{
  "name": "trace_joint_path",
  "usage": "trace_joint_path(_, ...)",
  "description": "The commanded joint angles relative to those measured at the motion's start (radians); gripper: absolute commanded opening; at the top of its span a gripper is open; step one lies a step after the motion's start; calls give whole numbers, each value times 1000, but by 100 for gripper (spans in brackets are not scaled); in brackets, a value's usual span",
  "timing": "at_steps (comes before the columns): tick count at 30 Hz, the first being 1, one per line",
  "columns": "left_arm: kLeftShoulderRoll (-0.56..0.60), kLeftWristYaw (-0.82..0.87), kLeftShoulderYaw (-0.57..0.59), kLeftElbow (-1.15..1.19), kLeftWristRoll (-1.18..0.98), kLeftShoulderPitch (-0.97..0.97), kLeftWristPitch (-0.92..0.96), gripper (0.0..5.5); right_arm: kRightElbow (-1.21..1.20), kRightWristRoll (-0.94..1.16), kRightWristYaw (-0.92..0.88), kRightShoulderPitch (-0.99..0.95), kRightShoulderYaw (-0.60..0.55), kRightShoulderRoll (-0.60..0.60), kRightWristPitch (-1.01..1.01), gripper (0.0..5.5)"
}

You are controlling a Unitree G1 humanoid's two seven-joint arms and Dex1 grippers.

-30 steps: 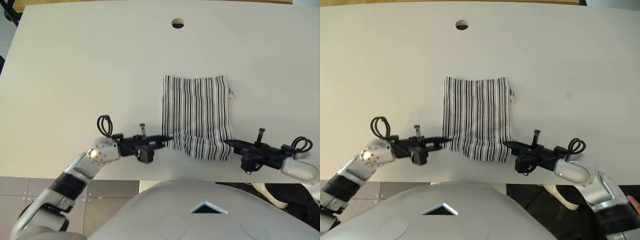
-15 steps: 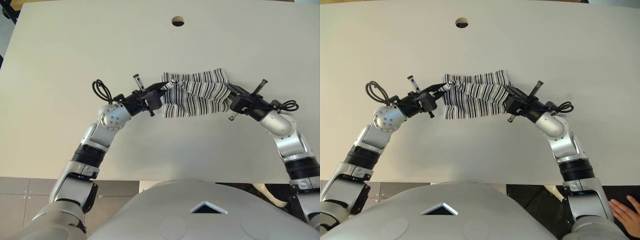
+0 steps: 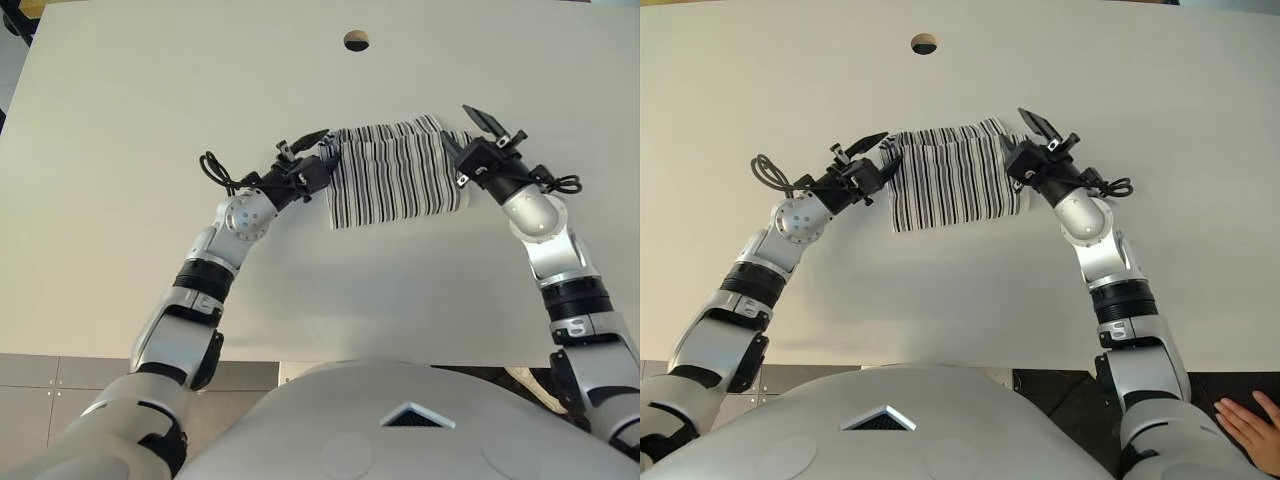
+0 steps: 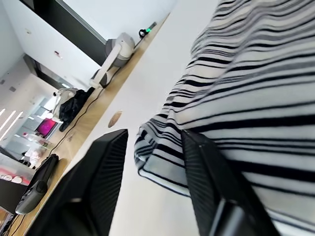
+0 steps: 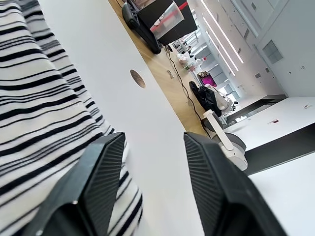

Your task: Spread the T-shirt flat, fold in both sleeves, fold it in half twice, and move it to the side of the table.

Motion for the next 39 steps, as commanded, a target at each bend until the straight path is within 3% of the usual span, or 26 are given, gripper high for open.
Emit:
trace_joint_path(1, 3, 63, 43, 62, 4, -44, 26, 274, 22, 4, -25, -63, -1, 44, 10, 266)
trace_joint_path(5, 81, 258, 56, 129, 128, -62, 63, 329, -221, 135, 63, 18, 33, 117, 17, 266)
trace_joint_path(7, 106, 327, 71, 137, 153, -46, 81, 357, -204, 183, 134, 27, 82, 165, 60, 266)
trace_joint_path(12, 50, 437, 156, 84, 66, -51, 63, 429, 318, 196, 140, -139, 89, 318, 206, 266)
trace_joint_path(13, 25, 445, 182, 79, 24, -61, 50, 450, 419, 205, 121, -175, 66, 337, 240, 266)
trace_joint_path(17, -58, 391, 259, 25, -150, -60, 9, 450, 674, 316, 48, -266, -83, 356, 359, 266)
trace_joint_path(20, -70, 384, 270, 6, -172, -43, -2, 450, 763, 429, -82, -315, -248, 301, 351, 266)
trace_joint_path(25, -86, 405, 310, 17, -181, -22, -14, 450, 905, 704, -426, -345, -659, 6, 320, 266)
trace_joint_path(27, -107, 420, 308, 35, -171, -15, -32, 450, 945, 774, -537, -309, -770, -68, 313, 266)
trace_joint_path(33, -192, 362, 333, 46, -269, -24, -114, 450, 965, 818, -676, -237, -895, -94, 254, 266)
trace_joint_path(39, -239, 329, 347, 11, -319, -29, -162, 450, 911, 741, -707, -310, -857, -85, 86, 266)
